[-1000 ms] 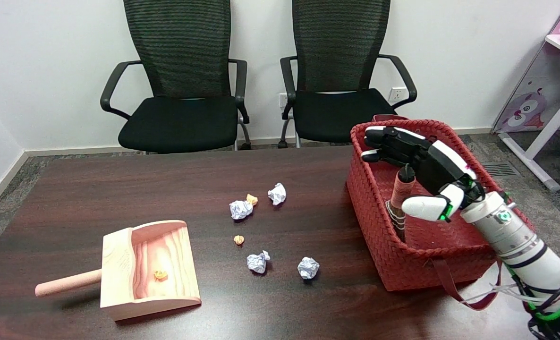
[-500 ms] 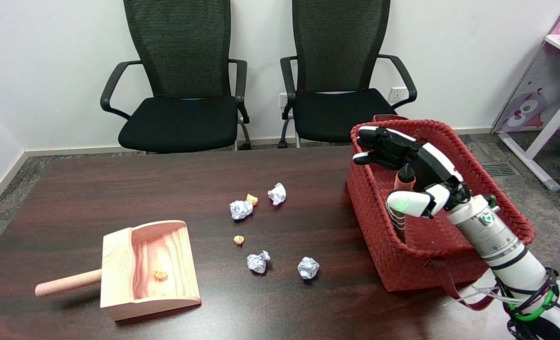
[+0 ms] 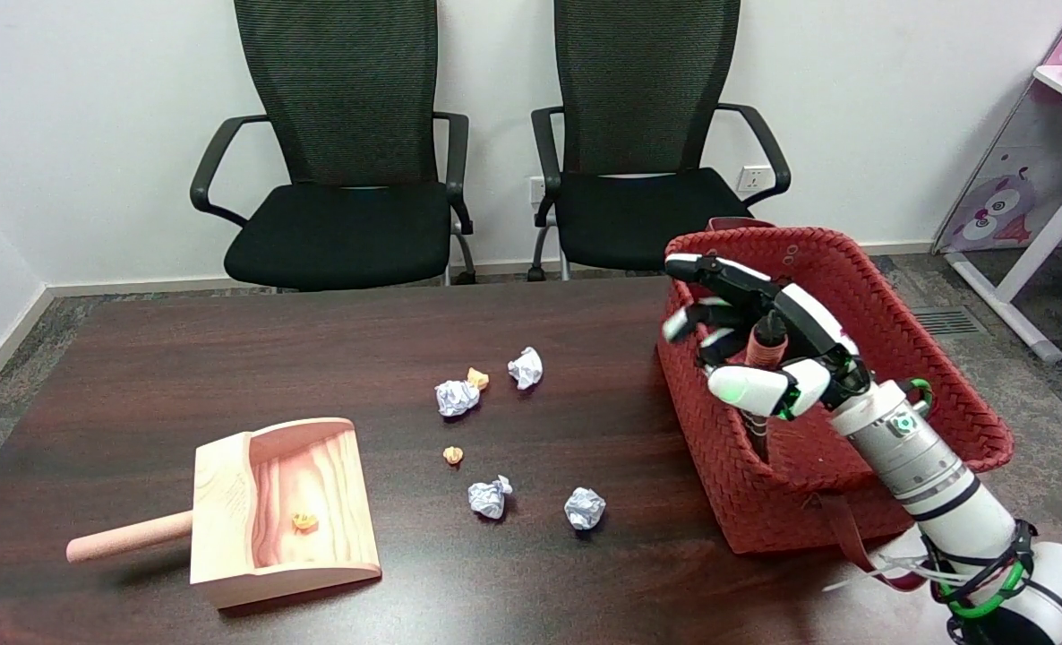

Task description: Pick up the broom by its handle.

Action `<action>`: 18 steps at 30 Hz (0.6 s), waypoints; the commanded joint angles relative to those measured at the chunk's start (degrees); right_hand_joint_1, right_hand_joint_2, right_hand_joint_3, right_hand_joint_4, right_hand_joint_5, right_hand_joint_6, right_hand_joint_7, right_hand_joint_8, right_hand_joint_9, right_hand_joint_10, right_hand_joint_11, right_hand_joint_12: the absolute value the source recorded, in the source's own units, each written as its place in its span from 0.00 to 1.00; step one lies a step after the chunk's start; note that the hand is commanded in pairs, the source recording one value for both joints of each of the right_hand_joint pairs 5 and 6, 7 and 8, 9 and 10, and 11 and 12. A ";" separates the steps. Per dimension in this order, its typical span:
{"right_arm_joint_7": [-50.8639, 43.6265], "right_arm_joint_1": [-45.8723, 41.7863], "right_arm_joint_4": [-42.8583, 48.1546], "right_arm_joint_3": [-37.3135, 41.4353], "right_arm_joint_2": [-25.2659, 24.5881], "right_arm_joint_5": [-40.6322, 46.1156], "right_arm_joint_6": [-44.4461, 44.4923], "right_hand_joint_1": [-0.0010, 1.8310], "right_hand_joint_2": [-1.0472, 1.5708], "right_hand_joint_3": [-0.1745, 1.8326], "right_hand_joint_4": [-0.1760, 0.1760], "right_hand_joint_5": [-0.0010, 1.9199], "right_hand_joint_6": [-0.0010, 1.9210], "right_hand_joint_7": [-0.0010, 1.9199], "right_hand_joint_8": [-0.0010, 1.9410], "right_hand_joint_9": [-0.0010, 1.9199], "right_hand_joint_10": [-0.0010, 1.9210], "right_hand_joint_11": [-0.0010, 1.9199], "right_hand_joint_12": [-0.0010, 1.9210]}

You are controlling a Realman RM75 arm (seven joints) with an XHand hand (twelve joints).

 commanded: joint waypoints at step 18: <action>-6.77 0.99 -2.11 -2.16 -0.99 6.05 1.66 0.50 0.52 0.50 0.90 0.60 0.60 0.60 0.59 0.84 0.84 1.00 1.00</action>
